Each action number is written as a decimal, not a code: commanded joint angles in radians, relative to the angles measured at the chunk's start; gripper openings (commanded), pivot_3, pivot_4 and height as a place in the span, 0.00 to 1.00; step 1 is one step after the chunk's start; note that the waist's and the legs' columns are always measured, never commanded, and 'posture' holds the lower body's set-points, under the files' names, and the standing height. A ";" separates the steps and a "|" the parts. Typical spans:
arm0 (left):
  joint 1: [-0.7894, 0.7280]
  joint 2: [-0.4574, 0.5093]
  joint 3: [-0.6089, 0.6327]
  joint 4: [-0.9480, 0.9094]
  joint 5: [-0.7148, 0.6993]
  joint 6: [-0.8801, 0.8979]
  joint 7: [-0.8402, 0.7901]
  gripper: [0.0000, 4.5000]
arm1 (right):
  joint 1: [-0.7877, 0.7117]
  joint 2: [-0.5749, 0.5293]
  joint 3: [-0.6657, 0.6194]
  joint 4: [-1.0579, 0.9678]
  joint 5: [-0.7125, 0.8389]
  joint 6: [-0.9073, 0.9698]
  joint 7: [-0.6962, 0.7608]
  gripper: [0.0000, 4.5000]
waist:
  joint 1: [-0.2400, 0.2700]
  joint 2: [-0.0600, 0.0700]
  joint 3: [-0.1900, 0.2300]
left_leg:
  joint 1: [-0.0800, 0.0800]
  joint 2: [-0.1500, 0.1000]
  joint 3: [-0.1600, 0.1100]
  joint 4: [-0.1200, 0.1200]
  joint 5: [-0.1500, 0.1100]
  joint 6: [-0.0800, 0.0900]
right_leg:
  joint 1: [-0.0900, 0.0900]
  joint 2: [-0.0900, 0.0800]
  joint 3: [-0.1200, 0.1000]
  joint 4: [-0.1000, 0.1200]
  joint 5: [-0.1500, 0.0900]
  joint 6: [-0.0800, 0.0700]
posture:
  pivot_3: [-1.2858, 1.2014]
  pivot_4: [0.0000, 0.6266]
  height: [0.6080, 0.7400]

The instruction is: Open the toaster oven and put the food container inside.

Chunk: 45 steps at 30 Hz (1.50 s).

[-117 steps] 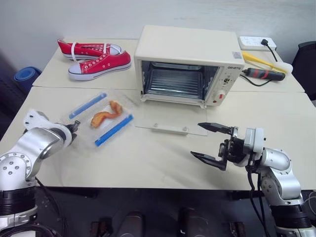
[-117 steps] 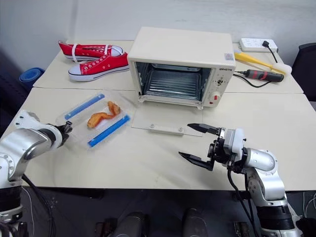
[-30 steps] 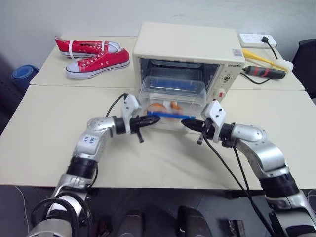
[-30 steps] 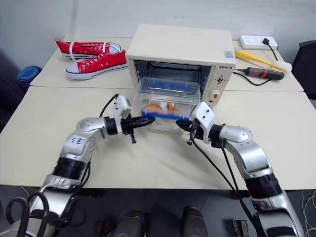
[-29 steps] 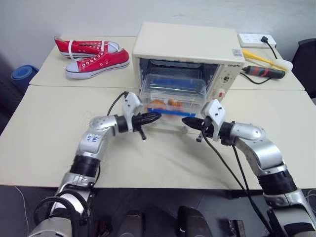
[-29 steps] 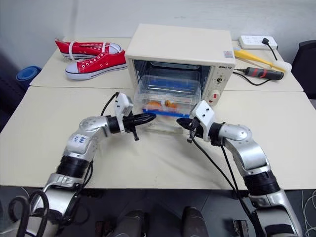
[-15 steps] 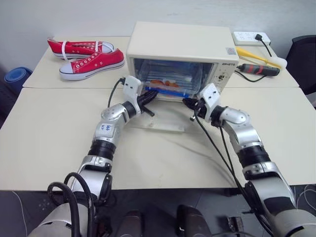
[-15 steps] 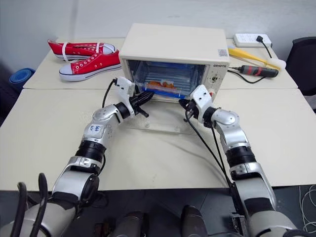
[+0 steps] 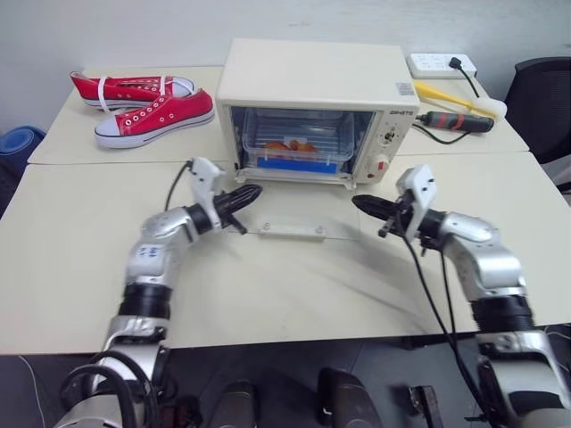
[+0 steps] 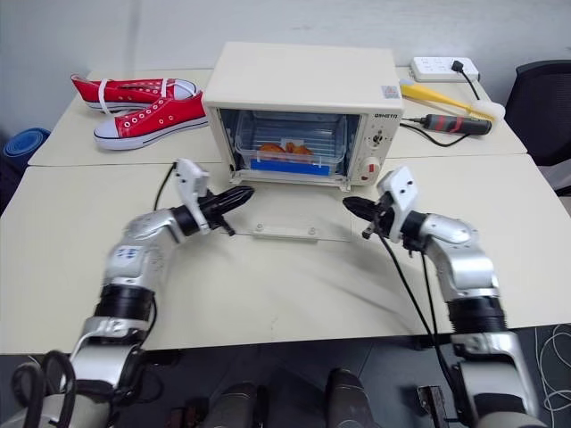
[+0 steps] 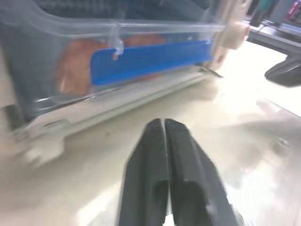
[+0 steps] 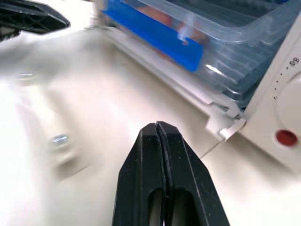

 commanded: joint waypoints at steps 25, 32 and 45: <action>0.231 0.196 0.320 -0.411 -0.483 0.200 -0.053 1.00 | -0.164 0.212 -0.174 0.281 0.221 -0.222 0.166 0.00 | -0.001 0.000 0.000 | 0.003 0.001 0.000 0.000 0.000 0.000 | 0.002 0.000 0.001 0.001 0.000 0.000 | 0.52 0.24 1.00; 0.160 0.146 0.345 -0.299 -0.387 0.114 0.095 1.00 | -0.275 0.240 -0.196 0.213 0.265 -0.149 0.102 0.00 | -0.001 0.001 0.000 | 0.004 0.000 0.000 -0.001 0.000 -0.001 | 0.002 0.000 0.001 0.002 0.000 0.000 | 0.52 0.24 1.00; 0.525 0.375 0.287 -0.134 -0.025 -0.307 -0.205 1.00 | 0.177 -0.023 -0.113 0.005 0.036 -0.512 0.400 0.72 | 0.003 0.001 0.000 | 0.004 0.000 0.004 -0.002 -0.001 0.000 | 0.001 0.000 0.002 -0.001 0.000 0.000 | 0.52 0.24 1.00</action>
